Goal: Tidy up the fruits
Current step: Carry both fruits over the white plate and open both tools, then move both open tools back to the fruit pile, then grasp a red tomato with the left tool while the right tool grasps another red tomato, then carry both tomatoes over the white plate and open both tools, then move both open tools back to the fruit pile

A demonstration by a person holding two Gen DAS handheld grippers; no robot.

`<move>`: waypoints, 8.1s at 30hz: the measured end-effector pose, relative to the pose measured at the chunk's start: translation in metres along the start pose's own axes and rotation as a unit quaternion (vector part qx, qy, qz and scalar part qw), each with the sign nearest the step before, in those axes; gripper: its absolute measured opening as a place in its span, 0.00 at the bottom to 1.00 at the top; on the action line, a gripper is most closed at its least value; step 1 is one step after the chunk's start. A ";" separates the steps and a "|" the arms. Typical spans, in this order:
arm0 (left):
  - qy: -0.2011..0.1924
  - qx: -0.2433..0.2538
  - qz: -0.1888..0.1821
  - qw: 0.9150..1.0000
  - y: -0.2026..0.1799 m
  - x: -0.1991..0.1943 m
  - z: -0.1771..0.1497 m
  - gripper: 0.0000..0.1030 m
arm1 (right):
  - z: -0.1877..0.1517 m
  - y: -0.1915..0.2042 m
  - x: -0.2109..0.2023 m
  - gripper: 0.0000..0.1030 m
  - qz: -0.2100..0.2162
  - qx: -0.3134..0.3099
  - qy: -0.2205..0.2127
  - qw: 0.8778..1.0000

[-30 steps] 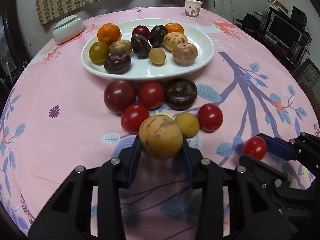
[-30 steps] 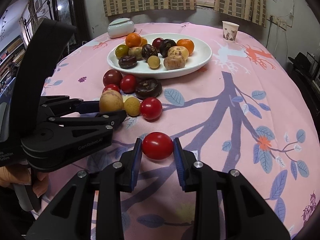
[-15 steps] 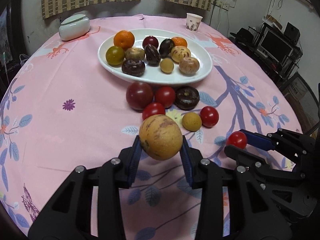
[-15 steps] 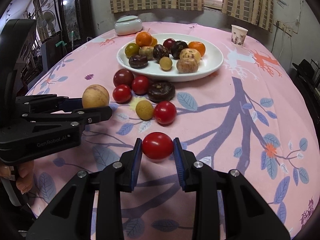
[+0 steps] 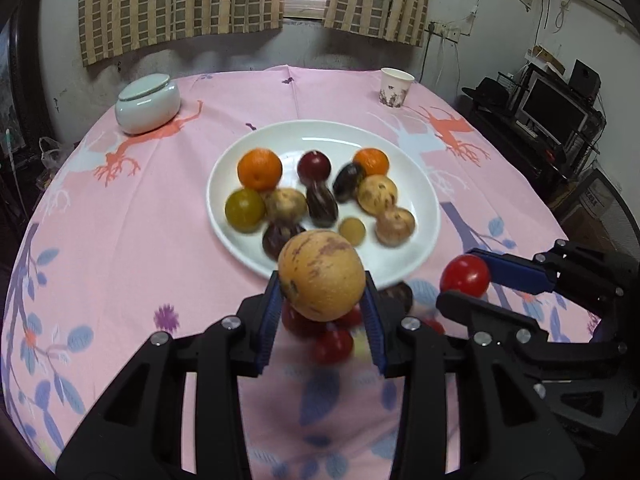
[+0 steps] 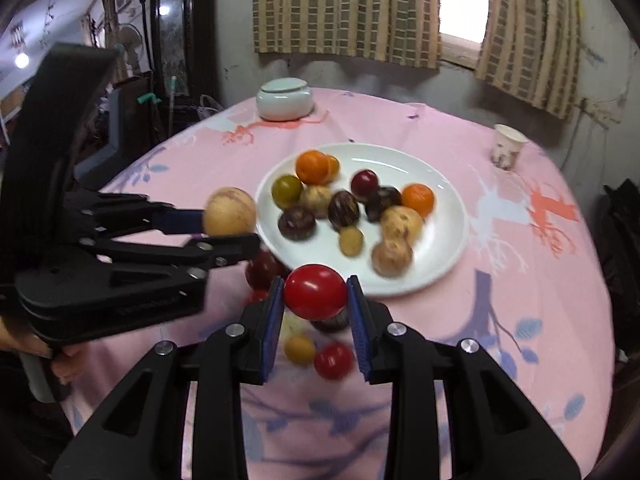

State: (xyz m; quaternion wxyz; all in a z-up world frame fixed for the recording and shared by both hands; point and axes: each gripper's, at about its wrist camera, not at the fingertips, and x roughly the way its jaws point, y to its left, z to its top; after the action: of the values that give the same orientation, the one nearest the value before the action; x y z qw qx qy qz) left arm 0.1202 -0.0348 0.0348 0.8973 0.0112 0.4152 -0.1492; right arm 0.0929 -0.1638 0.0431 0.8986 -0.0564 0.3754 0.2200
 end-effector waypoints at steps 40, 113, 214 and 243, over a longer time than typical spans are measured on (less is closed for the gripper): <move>-0.045 0.037 0.020 0.998 -0.027 -0.027 -0.017 0.73 | -0.026 -0.027 0.002 0.57 -0.056 0.064 0.012 0.996; 0.055 -0.013 -0.002 0.998 0.004 0.027 -0.080 0.28 | -0.076 0.000 0.040 0.62 -0.089 -0.028 0.116 0.989; 0.000 0.030 0.043 0.999 0.007 0.001 -0.058 0.80 | -0.060 0.011 0.041 0.58 -0.015 -0.001 0.074 0.997; 0.066 0.009 0.028 0.997 0.014 0.045 -0.047 0.81 | -0.068 0.002 0.057 0.29 0.015 0.001 0.082 0.997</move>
State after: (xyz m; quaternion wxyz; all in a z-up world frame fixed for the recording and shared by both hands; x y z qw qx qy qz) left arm 0.1163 -0.0266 -0.0310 0.8716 0.0411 0.4718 -0.1269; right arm 0.0833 -0.1595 -0.0453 0.8616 -0.0672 0.4485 0.2280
